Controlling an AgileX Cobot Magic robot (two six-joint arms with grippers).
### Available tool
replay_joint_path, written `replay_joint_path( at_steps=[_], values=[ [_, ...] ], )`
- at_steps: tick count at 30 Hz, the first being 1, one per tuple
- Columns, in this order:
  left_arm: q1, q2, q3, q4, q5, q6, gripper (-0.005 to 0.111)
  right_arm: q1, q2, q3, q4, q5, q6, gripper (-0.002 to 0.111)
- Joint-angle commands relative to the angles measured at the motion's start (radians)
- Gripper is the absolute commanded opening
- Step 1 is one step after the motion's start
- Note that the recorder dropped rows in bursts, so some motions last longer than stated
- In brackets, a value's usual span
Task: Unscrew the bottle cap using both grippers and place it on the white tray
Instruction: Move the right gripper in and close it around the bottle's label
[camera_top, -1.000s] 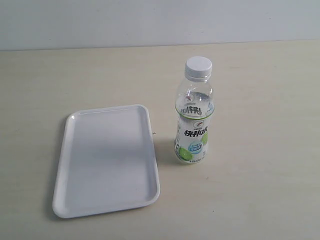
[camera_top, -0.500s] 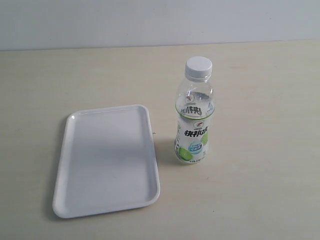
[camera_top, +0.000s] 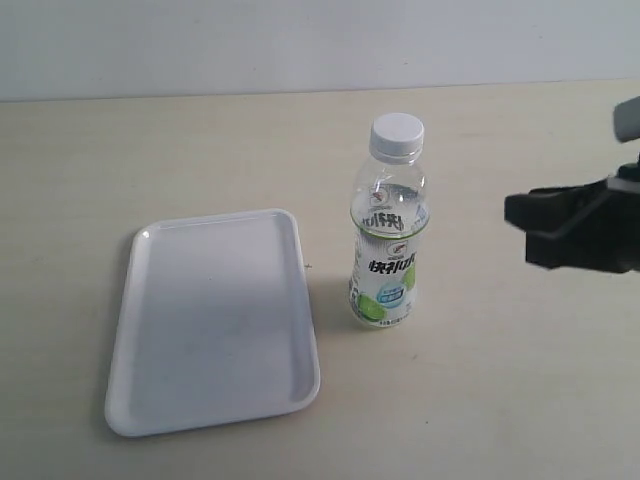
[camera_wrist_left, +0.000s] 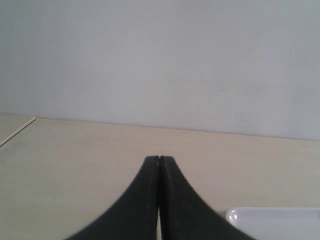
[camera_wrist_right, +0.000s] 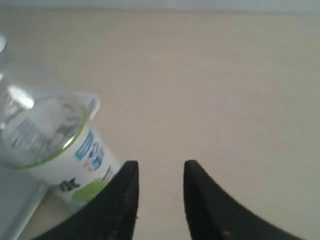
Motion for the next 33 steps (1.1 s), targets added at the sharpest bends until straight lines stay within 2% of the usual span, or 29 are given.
replay_joint_path(
  at_steps=[1, 4, 7, 10, 14, 19, 26, 33],
  values=[
    [-0.006, -0.007, 0.003, -0.005, 0.000, -0.001, 0.000, 0.001, 0.160, 0.004, -0.100, -0.165, -0.101, 0.055],
    [-0.006, -0.007, 0.003, -0.005, 0.000, -0.001, 0.000, 0.001, 0.258, 0.004, -0.127, -0.270, -0.239, 0.063],
    [-0.006, -0.007, 0.003, -0.005, 0.000, -0.001, 0.000, 0.001, 0.334, 0.004, -0.158, -0.298, -0.314, 0.064],
    [-0.006, -0.007, 0.003, -0.005, 0.000, -0.001, 0.000, 0.001, 0.409, 0.004, -0.165, -0.439, -0.421, 0.065],
    [-0.006, -0.007, 0.003, -0.005, 0.000, -0.001, 0.000, 0.001, 0.499, 0.004, -0.069, -0.480, -0.537, 0.075],
    [-0.006, -0.007, 0.003, -0.005, 0.000, -0.001, 0.000, 0.001, 0.606, -0.003, 0.019, -0.604, -0.772, 0.076],
    [-0.006, -0.007, 0.003, -0.005, 0.000, -0.001, 0.000, 0.001, 0.655, -0.063, 0.011, -0.645, -0.787, 0.076],
    [-0.006, -0.007, 0.003, -0.005, 0.000, -0.001, 0.000, 0.095, 0.712, -0.140, 0.045, -0.633, -0.793, 0.076]
  ],
)
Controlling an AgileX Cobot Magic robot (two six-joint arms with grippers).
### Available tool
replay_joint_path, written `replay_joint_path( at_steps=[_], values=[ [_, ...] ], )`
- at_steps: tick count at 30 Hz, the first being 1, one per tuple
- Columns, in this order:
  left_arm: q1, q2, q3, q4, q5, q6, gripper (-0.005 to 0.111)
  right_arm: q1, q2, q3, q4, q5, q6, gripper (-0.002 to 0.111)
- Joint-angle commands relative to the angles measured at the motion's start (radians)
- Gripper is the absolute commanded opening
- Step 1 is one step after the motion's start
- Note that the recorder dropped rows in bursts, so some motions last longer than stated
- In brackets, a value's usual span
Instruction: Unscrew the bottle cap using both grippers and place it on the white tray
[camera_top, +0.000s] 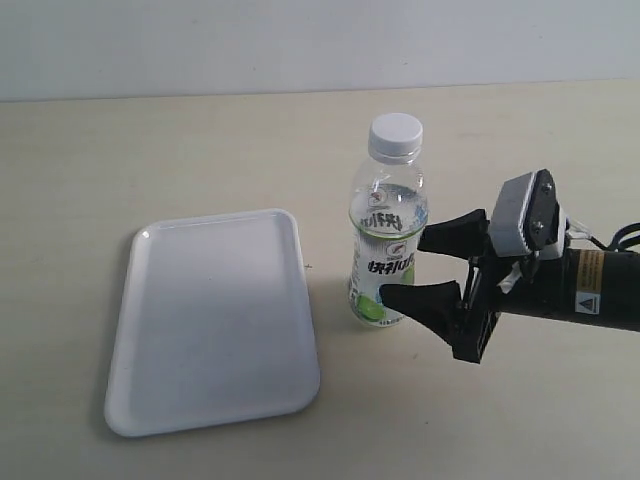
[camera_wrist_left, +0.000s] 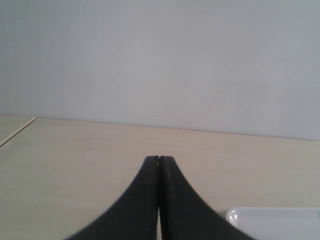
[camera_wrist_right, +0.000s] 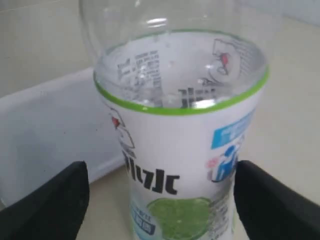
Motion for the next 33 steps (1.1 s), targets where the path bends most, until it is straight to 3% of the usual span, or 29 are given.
replay_joint_path(
  at_steps=[1, 8, 30, 33],
  values=[
    [-0.006, -0.007, 0.003, -0.005, 0.000, -0.001, 0.000, 0.047, 0.019, -0.040, 0.041, 0.001, -0.015, 0.076],
    [-0.006, -0.007, 0.003, -0.005, 0.000, -0.001, 0.000, 0.084, 0.055, -0.105, 0.076, 0.085, -0.018, 0.076],
    [-0.006, -0.007, 0.003, -0.005, 0.000, -0.001, 0.000, 0.084, 0.145, -0.183, 0.067, 0.042, -0.015, 0.076],
    [-0.006, -0.007, 0.003, -0.005, 0.000, -0.001, 0.000, 0.084, 0.145, -0.183, 0.067, 0.031, -0.015, 0.071]
  ],
)
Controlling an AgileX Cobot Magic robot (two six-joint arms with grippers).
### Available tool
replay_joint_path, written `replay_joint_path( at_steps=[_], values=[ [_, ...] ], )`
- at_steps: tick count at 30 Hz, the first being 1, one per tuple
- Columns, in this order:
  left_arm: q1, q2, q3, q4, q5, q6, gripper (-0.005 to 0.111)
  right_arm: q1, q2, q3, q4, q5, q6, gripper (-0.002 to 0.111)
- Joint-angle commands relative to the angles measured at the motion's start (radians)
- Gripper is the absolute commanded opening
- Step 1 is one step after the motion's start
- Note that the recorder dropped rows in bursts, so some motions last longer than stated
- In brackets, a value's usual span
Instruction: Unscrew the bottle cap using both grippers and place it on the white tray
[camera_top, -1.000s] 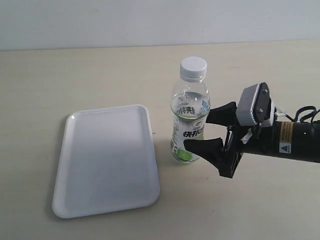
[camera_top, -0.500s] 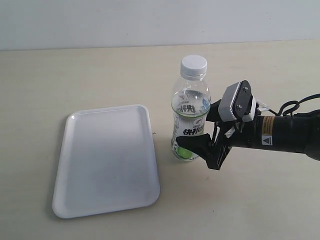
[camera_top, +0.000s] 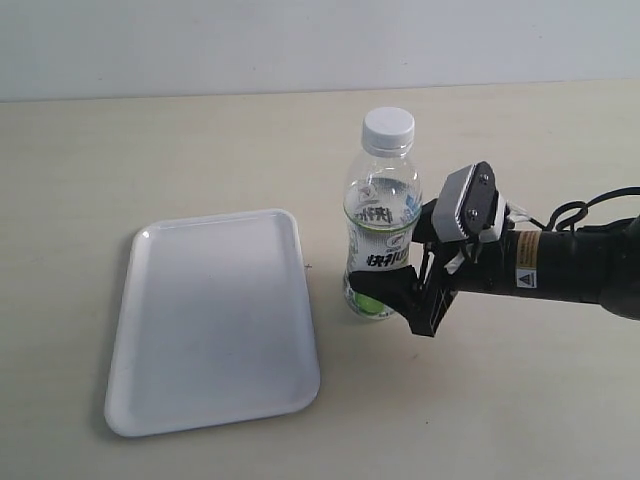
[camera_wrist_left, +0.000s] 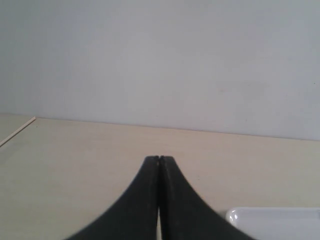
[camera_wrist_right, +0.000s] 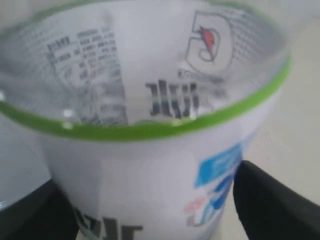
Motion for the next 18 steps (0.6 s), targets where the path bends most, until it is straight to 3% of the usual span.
replay_joint_path(
  at_steps=[1, 7, 13, 18],
  values=[
    [-0.006, -0.007, 0.003, -0.005, 0.000, -0.001, 0.000, 0.001, 0.002, -0.005, 0.010, -0.028, -0.006, 0.068],
    [-0.006, -0.007, 0.003, -0.005, 0.000, -0.001, 0.000, 0.001, 0.002, -0.005, 0.007, -0.028, 0.007, 0.047],
    [-0.006, -0.007, 0.003, -0.005, 0.000, -0.001, 0.000, 0.001, 0.002, -0.005, 0.010, -0.028, 0.007, 0.001],
    [-0.006, -0.007, 0.003, -0.005, 0.000, -0.001, 0.000, 0.001, 0.002, -0.005, 0.018, -0.010, 0.007, 0.000]
  ],
)
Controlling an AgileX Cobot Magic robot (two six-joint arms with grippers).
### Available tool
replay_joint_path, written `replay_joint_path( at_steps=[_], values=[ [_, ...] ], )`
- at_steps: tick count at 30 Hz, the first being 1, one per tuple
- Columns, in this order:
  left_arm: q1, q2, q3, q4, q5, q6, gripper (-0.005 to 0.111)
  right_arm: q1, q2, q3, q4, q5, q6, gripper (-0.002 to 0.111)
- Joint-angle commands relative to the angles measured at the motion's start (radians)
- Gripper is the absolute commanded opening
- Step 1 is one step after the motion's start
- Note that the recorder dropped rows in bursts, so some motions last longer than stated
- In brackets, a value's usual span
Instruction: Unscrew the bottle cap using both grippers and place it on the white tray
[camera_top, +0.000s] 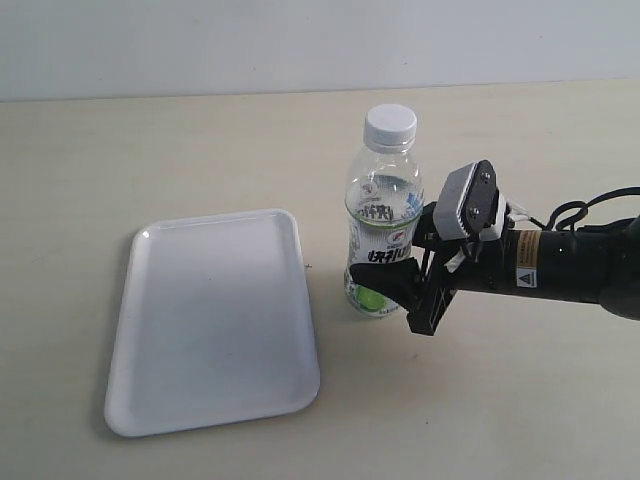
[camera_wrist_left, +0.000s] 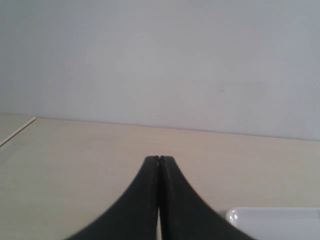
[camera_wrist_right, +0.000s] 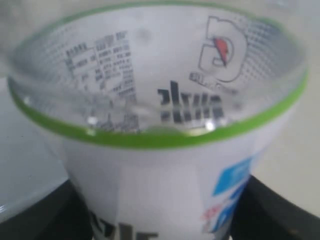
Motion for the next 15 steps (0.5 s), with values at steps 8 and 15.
replay_joint_path(
  at_steps=[8, 15],
  values=[
    [-0.006, -0.007, 0.003, -0.005, 0.000, -0.001, 0.000, 0.001, 0.002, -0.005, 0.032, 0.015, -0.019, 0.000],
    [-0.006, -0.007, 0.003, -0.005, 0.000, -0.001, 0.000, 0.001, 0.002, -0.005, 0.042, 0.015, -0.026, 0.000]
  ],
)
